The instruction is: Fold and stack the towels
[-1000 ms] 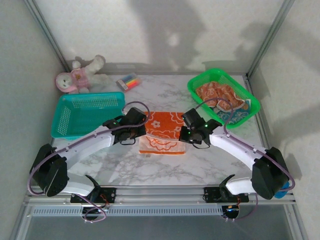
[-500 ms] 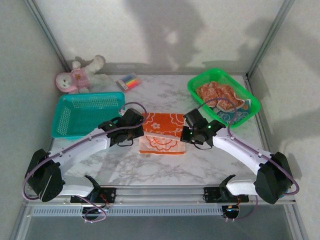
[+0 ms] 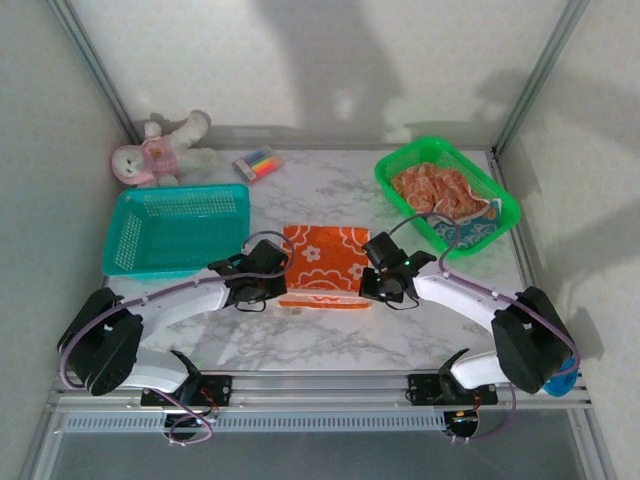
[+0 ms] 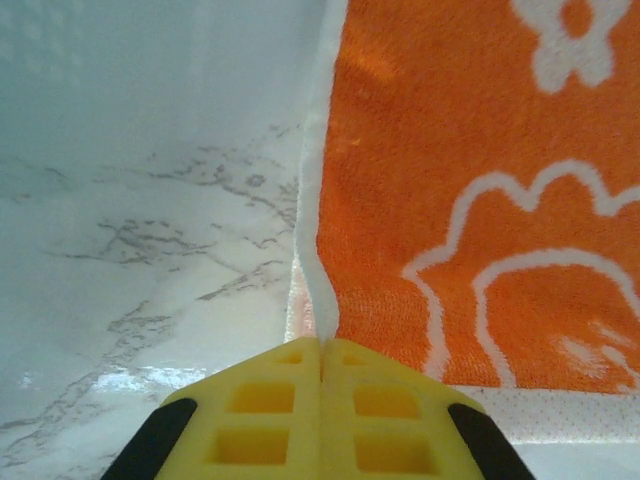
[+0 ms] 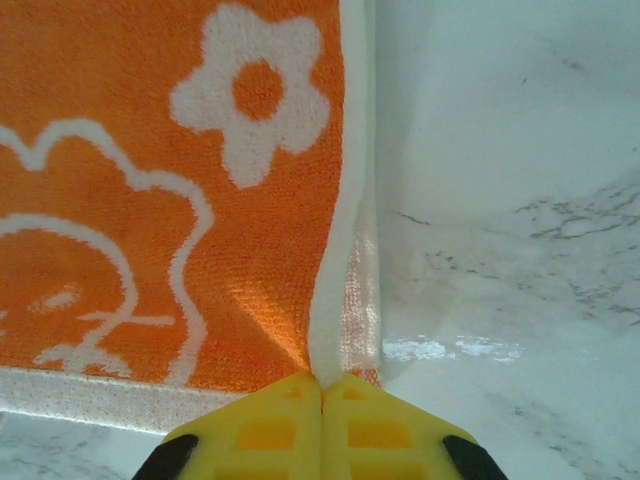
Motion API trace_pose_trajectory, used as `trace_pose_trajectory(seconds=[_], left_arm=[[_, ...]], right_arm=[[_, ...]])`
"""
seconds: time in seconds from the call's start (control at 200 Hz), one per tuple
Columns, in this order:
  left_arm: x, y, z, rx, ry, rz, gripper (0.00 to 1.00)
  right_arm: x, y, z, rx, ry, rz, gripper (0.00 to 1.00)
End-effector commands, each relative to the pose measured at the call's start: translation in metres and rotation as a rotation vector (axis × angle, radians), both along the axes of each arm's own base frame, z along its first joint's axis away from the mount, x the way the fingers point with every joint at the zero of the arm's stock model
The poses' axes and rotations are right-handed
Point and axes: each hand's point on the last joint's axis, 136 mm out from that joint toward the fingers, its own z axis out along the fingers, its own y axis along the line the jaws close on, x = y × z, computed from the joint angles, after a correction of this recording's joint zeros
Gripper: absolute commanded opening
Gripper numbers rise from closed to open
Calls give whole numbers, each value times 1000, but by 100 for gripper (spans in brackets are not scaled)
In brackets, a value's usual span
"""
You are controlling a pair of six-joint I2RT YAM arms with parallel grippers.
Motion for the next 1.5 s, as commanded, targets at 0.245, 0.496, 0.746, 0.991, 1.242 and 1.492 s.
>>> trace_pose_trajectory(seconds=[0.245, 0.496, 0.746, 0.991, 1.242, 1.492], left_arm=[[-18, -1, -26, 18, 48, 1, 0], [-25, 1, -27, 28, 56, -13, 30], [-15, 6, -11, 74, 24, -20, 48], [46, 1, 24, 44, -62, -1, 49], [126, 3, 30, 71, -102, 88, 46], [183, 10, 7, 102, -72, 156, 43]], right_arm=[[-16, -12, -34, -70, 63, -2, 3], [-18, -15, -30, -83, 59, 5, 26], [-9, -25, -1, -138, -7, 19, 43], [30, -14, 23, -106, -63, 31, 44], [99, -7, 34, -77, -85, -45, 42], [159, -9, 27, -71, -73, -126, 41]])
